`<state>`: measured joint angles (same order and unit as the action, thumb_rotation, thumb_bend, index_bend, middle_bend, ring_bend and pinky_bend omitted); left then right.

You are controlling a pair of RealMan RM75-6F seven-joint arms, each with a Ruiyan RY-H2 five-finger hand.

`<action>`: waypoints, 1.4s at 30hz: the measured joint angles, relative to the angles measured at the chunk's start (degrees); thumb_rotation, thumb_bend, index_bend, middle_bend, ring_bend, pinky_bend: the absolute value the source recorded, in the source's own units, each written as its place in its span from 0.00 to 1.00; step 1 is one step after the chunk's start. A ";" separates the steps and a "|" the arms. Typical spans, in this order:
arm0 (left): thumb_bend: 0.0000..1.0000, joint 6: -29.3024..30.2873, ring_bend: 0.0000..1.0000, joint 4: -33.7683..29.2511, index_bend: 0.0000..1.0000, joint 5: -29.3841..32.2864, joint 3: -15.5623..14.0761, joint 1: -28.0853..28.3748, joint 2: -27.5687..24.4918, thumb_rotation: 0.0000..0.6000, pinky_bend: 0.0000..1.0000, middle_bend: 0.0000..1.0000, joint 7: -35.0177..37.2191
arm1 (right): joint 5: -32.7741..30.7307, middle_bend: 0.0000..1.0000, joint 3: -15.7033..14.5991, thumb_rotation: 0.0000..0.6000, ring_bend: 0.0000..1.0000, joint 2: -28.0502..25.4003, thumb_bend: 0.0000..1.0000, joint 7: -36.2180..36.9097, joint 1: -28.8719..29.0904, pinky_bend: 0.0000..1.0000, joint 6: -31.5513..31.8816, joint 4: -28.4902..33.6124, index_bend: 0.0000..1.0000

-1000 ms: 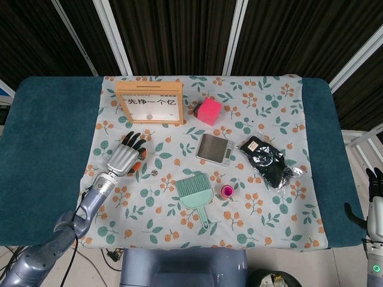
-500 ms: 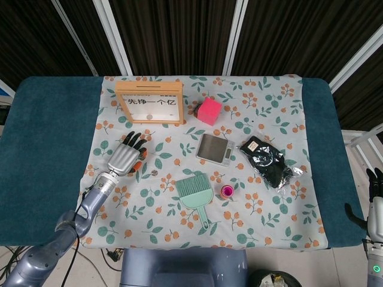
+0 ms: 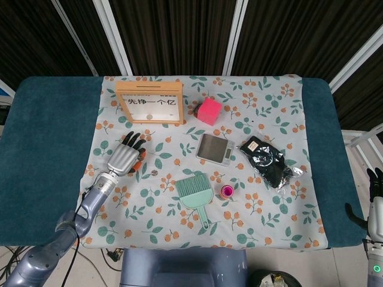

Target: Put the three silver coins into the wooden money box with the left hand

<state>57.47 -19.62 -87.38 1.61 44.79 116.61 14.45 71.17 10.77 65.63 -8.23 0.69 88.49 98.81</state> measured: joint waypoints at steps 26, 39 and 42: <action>0.35 -2.15 0.00 -2.73 0.58 1.49 1.07 -0.13 -1.11 1.00 0.00 0.19 -4.06 | -0.24 0.02 0.12 1.00 0.02 -0.03 0.36 -0.11 -0.01 0.00 0.02 0.10 0.03; 0.49 -0.62 0.00 -3.12 0.66 2.05 1.83 -0.74 -1.23 1.00 0.00 0.21 -4.34 | -0.23 0.02 0.13 1.00 0.02 0.02 0.36 -0.15 -0.03 0.00 0.14 0.18 0.03; 0.53 0.49 0.00 -3.81 0.68 2.07 2.10 -0.73 -1.58 1.00 0.00 0.22 -3.97 | -0.23 0.02 0.14 1.00 0.02 0.06 0.36 -0.15 -0.03 0.00 0.17 0.17 0.03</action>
<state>57.96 -23.43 -85.31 3.72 44.05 115.03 10.47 70.93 10.91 65.68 -8.38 0.66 88.66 98.98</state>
